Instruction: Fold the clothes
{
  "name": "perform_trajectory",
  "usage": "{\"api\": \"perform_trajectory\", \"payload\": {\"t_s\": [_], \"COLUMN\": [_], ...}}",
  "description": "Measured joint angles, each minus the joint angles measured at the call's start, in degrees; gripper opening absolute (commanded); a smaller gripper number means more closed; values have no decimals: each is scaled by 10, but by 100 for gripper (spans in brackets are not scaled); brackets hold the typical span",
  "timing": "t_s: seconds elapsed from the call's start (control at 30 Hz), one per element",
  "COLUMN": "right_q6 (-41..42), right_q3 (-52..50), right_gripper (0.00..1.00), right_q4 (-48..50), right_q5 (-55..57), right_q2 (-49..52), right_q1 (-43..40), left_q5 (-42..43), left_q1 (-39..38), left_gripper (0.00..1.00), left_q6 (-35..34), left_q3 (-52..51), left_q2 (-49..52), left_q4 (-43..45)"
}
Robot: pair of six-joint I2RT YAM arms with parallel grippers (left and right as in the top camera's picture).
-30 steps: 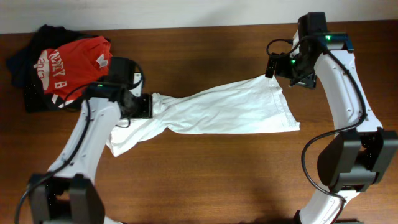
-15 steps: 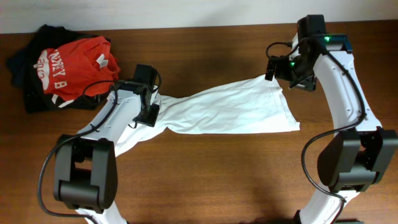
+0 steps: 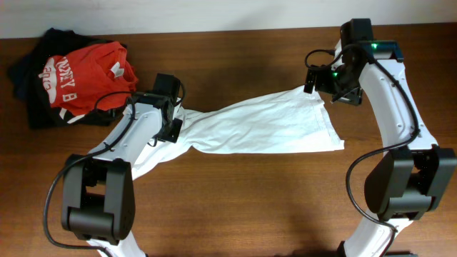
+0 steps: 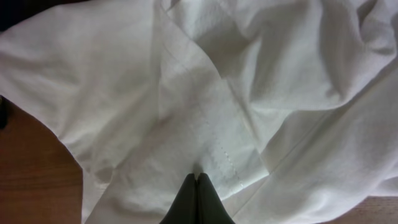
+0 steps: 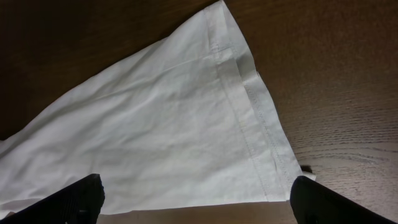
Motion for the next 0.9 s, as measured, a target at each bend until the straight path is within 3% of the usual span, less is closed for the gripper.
{"api": "perform_trajectory", "payload": {"t_s": [0.23,0.27,0.3,0.33,0.6,0.9], "right_q6": [0,0,0,0,0,0], "right_q3": [0,0,0,0,0,0], "right_gripper": [99,99,99,99,99,99], "right_q4": [0,0,0,0,-1,-1], "right_q5": [0,0,0,0,0,0], "right_q2": [0,0,0,0,0,0], "right_q1": [0,0,0,0,0,0], "left_q5": [40,42,41,42,25,15], "left_q1": [-10,-13,-15,-18,-26,-26], "left_gripper": [21,30,49,53,55,53], "left_q6": [1,5,9,14,64,76], "left_q3": [0,0,0,0,0,0], "left_q2": [0,0,0,0,0,23], "left_q4": [-15,-19,-23,-27,-11,-2]}}
